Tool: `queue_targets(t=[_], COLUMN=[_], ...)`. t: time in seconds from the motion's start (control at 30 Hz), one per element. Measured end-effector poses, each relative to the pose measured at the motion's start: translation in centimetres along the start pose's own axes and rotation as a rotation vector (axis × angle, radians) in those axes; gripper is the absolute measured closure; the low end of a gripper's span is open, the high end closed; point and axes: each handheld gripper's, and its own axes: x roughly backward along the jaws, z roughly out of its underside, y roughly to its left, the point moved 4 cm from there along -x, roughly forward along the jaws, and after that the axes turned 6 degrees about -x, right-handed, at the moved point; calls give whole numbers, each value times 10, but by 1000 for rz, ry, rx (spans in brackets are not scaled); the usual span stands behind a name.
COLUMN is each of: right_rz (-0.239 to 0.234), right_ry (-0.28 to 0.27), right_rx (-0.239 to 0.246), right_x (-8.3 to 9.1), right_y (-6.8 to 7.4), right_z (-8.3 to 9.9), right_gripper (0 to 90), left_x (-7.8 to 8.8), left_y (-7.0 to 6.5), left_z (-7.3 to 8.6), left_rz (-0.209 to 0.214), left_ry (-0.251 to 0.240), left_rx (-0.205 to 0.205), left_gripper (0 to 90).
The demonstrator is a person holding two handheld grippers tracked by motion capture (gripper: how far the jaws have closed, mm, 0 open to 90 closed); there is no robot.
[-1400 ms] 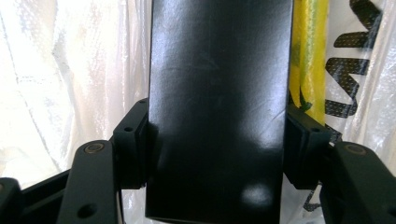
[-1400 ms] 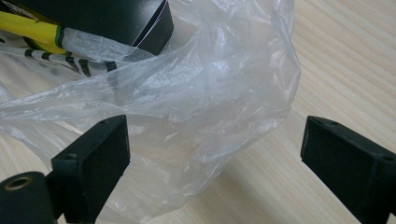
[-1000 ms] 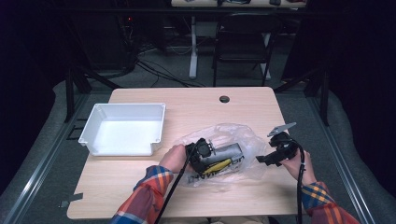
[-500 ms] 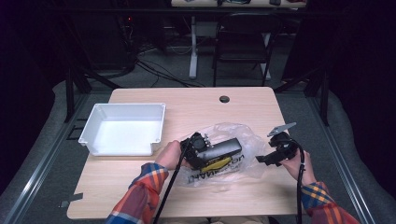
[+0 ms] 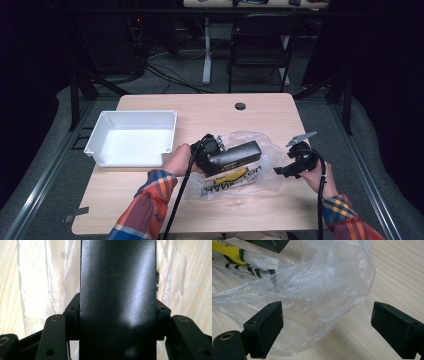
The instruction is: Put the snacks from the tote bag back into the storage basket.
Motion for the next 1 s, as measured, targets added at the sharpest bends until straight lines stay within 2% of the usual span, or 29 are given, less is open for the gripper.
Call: queue_targets(t=[0.37,0.73,1.0], right_rz=[-7,-5,1], right_ry=[-1,-2,-3], right_rx=[-5,-10,-9], right_x=[0,0,0], right_y=[-1,-1,-1], right_z=[0,1,1], right_gripper=[104,103,101], left_x=[22,44,60], left_y=[6,16,24], left_z=[-6,-6,1], left_rz=[2,-32,-53], left_ry=[-24,-24,-16], left_rx=[-13,-34,-21], left_gripper=[432,432,432])
